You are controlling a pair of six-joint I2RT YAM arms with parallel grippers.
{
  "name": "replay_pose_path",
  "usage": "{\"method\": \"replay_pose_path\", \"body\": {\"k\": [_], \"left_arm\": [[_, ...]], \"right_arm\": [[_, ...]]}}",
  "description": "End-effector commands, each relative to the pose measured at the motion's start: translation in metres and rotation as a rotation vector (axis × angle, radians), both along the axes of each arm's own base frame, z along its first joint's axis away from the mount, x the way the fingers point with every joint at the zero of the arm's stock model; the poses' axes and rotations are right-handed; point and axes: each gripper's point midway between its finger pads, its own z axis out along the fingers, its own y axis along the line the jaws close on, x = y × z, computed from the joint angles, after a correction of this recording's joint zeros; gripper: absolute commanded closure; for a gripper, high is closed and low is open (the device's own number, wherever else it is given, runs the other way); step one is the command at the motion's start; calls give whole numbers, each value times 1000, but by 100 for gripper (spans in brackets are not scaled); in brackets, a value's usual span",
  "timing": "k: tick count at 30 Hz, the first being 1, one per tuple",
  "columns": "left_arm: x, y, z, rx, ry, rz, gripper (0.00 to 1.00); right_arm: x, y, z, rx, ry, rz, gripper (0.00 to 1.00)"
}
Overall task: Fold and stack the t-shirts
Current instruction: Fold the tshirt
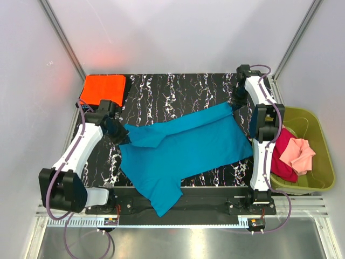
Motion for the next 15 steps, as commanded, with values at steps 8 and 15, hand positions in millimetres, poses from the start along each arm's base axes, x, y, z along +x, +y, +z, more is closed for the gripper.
{"method": "replay_pose_path", "body": {"k": [8,15], "left_arm": [[-5,13,-36,70,71,27,100],[-1,11,-42,67,81,-6,100]], "right_arm": [[-4,1,11,-17,-26,-1,97],[-8,-2,-17,-38,40,9,87]]}}
